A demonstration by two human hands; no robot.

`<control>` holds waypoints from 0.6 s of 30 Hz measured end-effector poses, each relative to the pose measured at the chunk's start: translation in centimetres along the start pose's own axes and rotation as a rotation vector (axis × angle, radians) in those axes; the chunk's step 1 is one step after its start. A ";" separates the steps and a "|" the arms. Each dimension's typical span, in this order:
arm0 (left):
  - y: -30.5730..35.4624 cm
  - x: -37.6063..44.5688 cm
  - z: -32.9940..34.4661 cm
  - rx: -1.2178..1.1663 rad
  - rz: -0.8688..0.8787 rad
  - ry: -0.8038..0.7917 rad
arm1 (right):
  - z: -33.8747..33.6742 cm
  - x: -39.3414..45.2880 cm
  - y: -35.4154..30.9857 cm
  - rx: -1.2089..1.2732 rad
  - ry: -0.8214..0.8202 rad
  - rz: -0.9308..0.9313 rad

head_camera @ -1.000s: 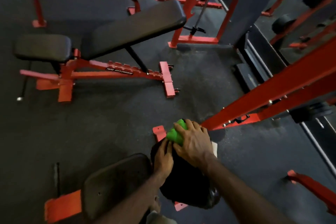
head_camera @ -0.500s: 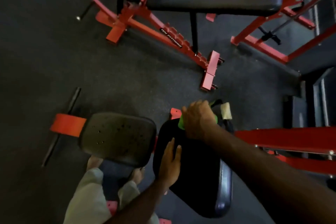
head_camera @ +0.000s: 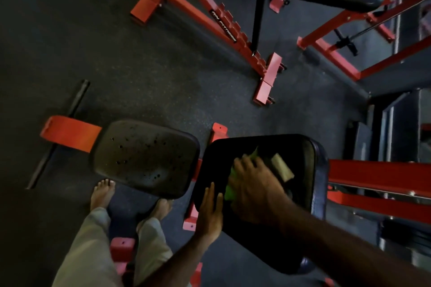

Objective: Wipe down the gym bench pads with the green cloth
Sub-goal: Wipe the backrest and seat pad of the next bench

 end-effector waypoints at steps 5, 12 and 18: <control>0.8 0.4 0.1 -0.160 -0.010 0.052 | -0.4 1.0 2.4 0.023 0.003 0.076; 3.4 0.5 1.3 -0.102 0.114 -0.074 | 0.8 -4.5 -2.5 0.088 -0.001 0.026; 3.2 -1.9 1.1 -0.118 0.061 -0.070 | -0.4 -4.1 4.4 0.169 0.077 0.261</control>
Point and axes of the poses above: each hand's wrist, its own x-axis towards the middle knuckle, its own z-axis out of the palm, y = z × x, the point moved 8 cm from there along x, towards the middle knuckle, and after that the axes turned 11 degrees about -x, right-handed, at the moved point
